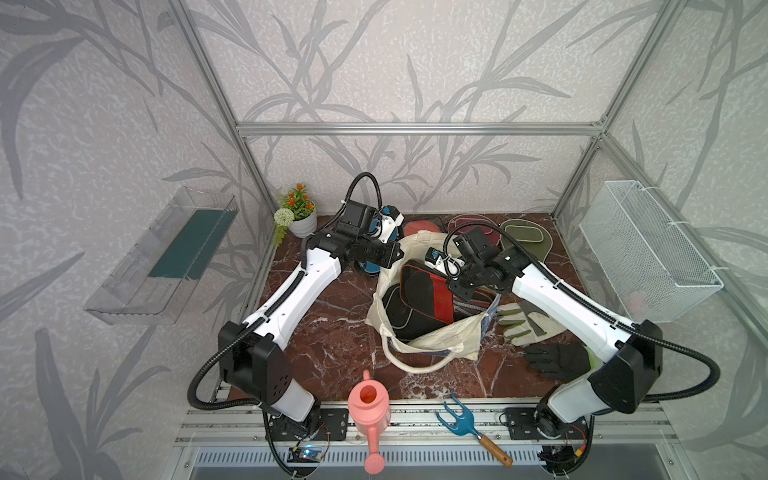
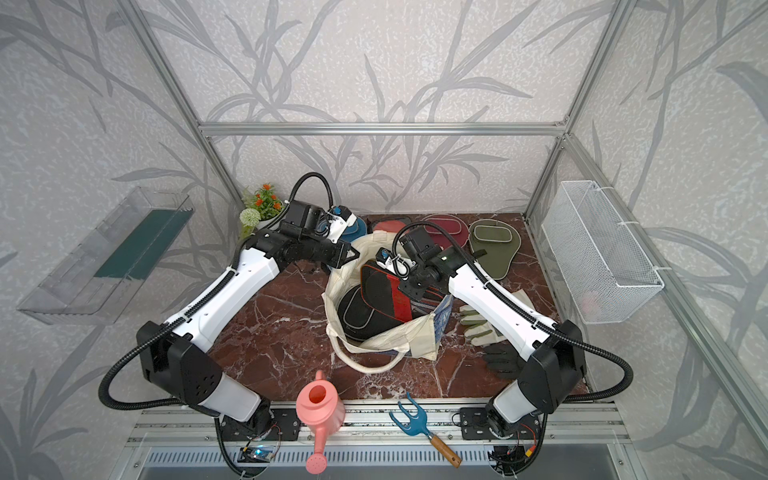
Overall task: Remove the ping pong set from the canvas bag
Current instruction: Pick up the ping pong set from the canvas bag.
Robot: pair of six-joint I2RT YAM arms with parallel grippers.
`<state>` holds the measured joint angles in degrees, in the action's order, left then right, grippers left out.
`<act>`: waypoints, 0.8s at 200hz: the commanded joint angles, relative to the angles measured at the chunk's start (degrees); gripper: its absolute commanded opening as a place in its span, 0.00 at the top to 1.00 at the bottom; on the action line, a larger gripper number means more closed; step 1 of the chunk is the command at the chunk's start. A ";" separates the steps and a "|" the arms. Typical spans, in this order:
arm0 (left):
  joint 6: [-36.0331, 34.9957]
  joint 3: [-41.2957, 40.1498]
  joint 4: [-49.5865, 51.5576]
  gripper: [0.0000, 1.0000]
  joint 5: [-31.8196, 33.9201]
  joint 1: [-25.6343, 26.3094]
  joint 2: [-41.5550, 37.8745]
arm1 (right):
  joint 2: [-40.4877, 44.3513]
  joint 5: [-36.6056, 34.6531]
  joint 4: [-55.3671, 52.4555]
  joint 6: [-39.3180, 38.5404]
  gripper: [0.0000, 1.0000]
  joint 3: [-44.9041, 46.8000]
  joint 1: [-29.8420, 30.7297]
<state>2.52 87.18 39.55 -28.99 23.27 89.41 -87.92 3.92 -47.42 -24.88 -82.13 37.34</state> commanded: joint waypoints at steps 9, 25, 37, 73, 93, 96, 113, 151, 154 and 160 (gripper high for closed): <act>-1.71 3.92 3.51 1.00 4.52 0.27 -1.47 | 5.96 2.08 -1.79 0.70 1.00 -1.10 0.45; -1.83 5.35 4.86 0.86 8.40 0.07 -2.18 | 9.39 4.00 0.15 -0.34 1.00 -0.86 0.37; -1.84 5.97 5.02 0.65 11.30 0.01 -3.24 | 11.09 4.96 0.62 -0.51 1.00 -1.54 0.33; -4.32 7.86 3.59 0.19 12.47 -0.80 -6.64 | 12.51 6.75 0.91 -1.30 1.00 -4.33 -0.34; -7.44 8.54 3.18 0.12 7.34 -1.61 -8.38 | 12.77 9.86 1.07 -1.48 1.00 -6.09 -1.44; -7.89 8.49 3.01 0.11 6.43 -1.72 -8.76 | 12.90 10.32 1.26 -1.55 1.00 -6.38 -1.67; -10.71 8.10 2.71 0.08 0.27 -2.75 -10.18 | 13.06 13.15 1.78 -1.73 1.00 -7.73 -2.92; -16.88 7.65 4.90 0.06 -14.55 -4.20 -10.63 | 12.13 18.04 0.89 -3.53 1.00 -12.40 -5.10; -17.27 7.87 5.25 0.06 -15.39 -4.21 -10.39 | 12.03 18.23 0.71 -3.71 1.00 -12.78 -5.15; -17.74 8.15 5.91 0.06 -16.73 -4.17 -9.96 | 11.82 18.60 0.22 -4.09 1.00 -13.61 -5.24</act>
<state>-9.32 94.45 42.85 -34.83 19.35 78.76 -77.49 16.86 -50.26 -27.33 -90.00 32.69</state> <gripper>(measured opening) 0.943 0.062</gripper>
